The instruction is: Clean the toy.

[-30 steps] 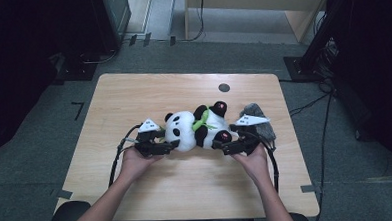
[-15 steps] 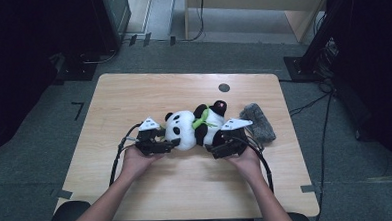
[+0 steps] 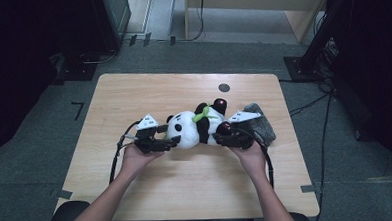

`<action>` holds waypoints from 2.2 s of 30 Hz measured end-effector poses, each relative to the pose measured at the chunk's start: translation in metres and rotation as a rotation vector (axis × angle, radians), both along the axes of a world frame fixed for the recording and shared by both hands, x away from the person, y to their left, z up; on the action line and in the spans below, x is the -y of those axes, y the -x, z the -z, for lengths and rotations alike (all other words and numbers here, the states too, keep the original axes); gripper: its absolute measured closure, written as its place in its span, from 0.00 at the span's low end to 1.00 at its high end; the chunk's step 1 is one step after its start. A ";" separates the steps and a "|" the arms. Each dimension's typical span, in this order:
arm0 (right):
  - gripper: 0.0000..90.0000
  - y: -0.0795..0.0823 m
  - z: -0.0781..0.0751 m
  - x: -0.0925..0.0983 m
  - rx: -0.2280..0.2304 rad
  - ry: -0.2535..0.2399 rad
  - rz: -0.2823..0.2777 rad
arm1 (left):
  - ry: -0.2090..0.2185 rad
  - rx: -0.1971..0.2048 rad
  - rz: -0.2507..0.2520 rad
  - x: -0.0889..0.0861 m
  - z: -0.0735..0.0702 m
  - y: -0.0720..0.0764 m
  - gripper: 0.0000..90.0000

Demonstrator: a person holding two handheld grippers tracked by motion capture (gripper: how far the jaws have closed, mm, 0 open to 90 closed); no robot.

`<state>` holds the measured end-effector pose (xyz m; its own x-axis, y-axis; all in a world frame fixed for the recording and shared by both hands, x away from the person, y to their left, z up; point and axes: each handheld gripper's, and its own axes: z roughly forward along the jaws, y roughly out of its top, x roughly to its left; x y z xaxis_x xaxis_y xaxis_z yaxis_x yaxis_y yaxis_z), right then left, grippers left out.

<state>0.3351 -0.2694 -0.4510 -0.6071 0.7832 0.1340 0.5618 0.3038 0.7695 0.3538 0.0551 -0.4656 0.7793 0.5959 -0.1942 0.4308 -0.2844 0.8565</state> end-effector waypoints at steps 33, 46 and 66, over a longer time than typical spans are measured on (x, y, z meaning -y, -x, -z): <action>0.55 0.008 -0.055 0.015 -0.051 -0.206 0.031 | 0.029 0.102 0.033 -0.011 0.003 0.018 0.02; 0.59 0.012 -0.050 -0.003 -0.104 -0.237 -0.053 | 0.072 0.136 0.079 -0.010 0.009 0.016 0.05; 0.31 0.004 -0.036 0.006 -0.005 -0.199 -0.107 | 0.095 -0.032 0.086 -0.023 -0.008 0.012 0.64</action>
<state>0.3314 -0.2755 -0.4147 -0.6841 0.6726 0.2821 0.5382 0.2045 0.8176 0.3420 0.0783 -0.4572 0.8193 0.5045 -0.2724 0.4358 -0.2393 0.8676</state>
